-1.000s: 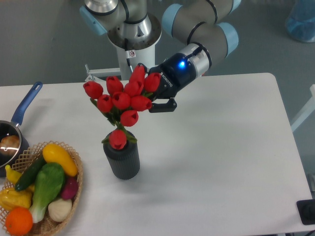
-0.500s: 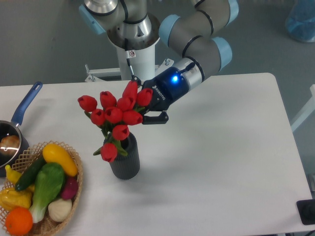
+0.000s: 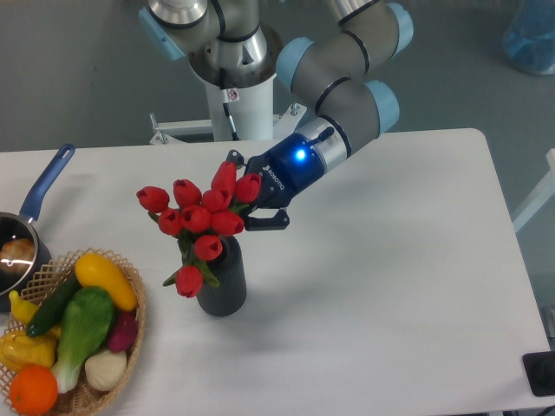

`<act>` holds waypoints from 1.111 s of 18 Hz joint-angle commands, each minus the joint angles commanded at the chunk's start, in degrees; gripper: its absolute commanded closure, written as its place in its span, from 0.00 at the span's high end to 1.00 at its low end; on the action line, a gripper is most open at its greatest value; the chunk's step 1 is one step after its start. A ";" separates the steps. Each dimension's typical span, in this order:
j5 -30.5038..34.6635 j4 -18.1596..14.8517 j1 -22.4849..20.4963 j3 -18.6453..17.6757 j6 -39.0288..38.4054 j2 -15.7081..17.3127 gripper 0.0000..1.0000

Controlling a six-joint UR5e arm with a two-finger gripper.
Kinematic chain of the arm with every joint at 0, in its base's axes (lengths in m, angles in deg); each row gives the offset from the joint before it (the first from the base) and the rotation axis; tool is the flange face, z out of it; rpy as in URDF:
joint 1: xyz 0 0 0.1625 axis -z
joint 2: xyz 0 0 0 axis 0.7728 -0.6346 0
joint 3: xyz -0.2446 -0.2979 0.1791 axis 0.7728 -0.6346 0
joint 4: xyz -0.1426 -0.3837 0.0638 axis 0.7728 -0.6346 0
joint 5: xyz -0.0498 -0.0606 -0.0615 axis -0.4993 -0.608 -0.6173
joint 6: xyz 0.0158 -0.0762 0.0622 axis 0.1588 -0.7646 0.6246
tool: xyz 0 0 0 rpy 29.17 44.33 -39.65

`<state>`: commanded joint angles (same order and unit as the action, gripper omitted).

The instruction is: Insert the flowers into the vase

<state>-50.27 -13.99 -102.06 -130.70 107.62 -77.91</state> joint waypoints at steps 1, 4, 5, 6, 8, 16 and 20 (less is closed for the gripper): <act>0.09 0.00 0.00 -0.35 0.09 0.00 0.16; 4.91 0.00 -0.09 -0.70 0.18 0.00 0.20; 5.71 0.09 -0.09 -0.88 0.27 0.00 0.26; 5.80 0.09 -0.09 -0.88 0.27 -0.09 0.37; 5.89 0.00 -0.17 -0.79 0.27 -0.09 0.47; 6.41 0.00 -0.70 -0.97 0.18 -0.09 1.00; 14.39 0.00 -2.11 -0.09 0.27 1.05 1.00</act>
<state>-35.88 -13.99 -104.17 -130.79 107.89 -76.86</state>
